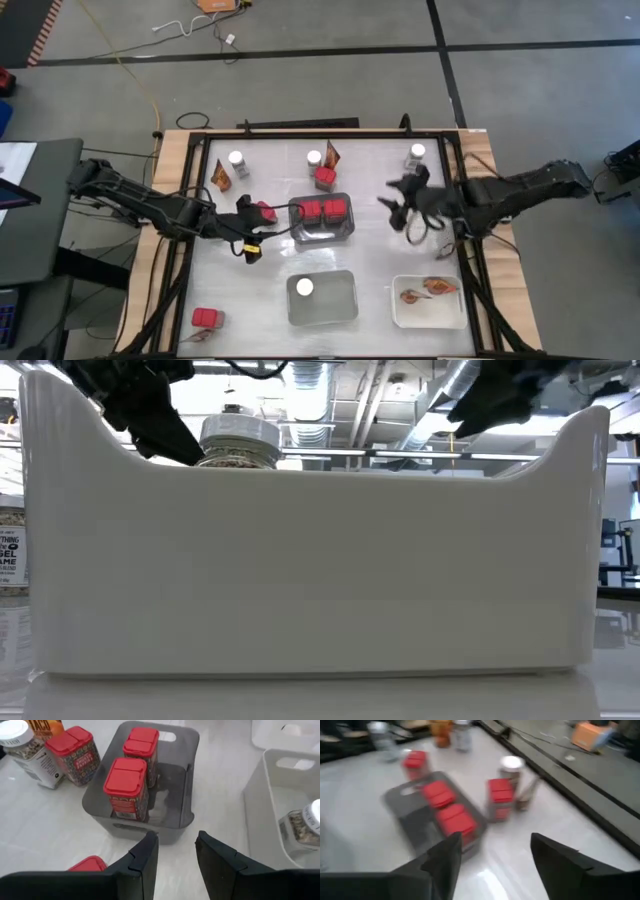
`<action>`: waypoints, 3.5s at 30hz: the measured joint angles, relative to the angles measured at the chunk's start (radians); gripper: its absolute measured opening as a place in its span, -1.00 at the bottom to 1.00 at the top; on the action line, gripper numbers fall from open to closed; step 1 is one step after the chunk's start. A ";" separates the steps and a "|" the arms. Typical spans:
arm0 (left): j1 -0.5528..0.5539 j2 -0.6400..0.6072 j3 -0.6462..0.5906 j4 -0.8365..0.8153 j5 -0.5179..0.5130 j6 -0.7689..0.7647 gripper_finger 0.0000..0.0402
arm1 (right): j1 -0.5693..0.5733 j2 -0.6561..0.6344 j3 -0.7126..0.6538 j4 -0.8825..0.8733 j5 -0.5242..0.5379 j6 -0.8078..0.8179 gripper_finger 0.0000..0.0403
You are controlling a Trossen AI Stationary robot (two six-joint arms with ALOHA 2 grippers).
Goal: Sort spices by type
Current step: Put the white seasoning bottle into the gray bin
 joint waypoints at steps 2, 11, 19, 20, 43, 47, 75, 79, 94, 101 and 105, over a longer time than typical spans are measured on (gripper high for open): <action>0.002 -0.035 -0.028 0.024 0.012 0.004 -0.37 | -0.103 0.028 0.057 -0.077 -0.058 -0.024 0.38; 0.000 -0.112 -0.079 0.026 0.020 -0.028 -0.37 | -0.595 0.274 0.337 -0.448 -0.245 -0.277 0.42; 0.000 -0.112 -0.094 0.020 0.060 -0.059 -0.37 | -0.786 0.414 0.403 -0.609 -0.266 -0.521 0.42; 0.000 -0.112 -0.094 0.021 0.062 -0.059 -0.37 | -0.801 0.424 0.403 -0.609 -0.266 -0.559 0.42; 0.000 -0.112 -0.094 0.019 0.082 -0.095 -0.37 | -1.101 0.541 0.403 -0.605 -0.492 -1.050 0.42; 0.000 -0.112 -0.094 0.018 0.082 -0.097 -0.37 | -1.118 0.571 0.402 -0.603 -0.505 -1.084 0.42; 0.000 -0.112 -0.094 0.017 0.082 -0.079 -0.37 | -1.093 0.737 0.384 -0.641 -0.512 -1.032 0.09; 0.000 -0.112 -0.094 0.018 0.081 -0.078 -0.37 | -1.053 0.673 0.408 -0.711 -0.518 -0.966 0.09; 0.000 -0.112 -0.094 0.019 0.072 0.001 -0.37 | -0.419 0.286 0.506 -0.895 -0.525 -0.356 0.09; 0.000 -0.112 -0.094 0.018 0.072 -0.003 -0.37 | -0.002 0.390 0.666 -0.736 -0.544 -0.106 0.09; 0.000 -0.112 -0.094 0.018 0.072 -0.004 -0.37 | 0.136 0.544 0.792 -0.691 -0.535 -0.084 0.09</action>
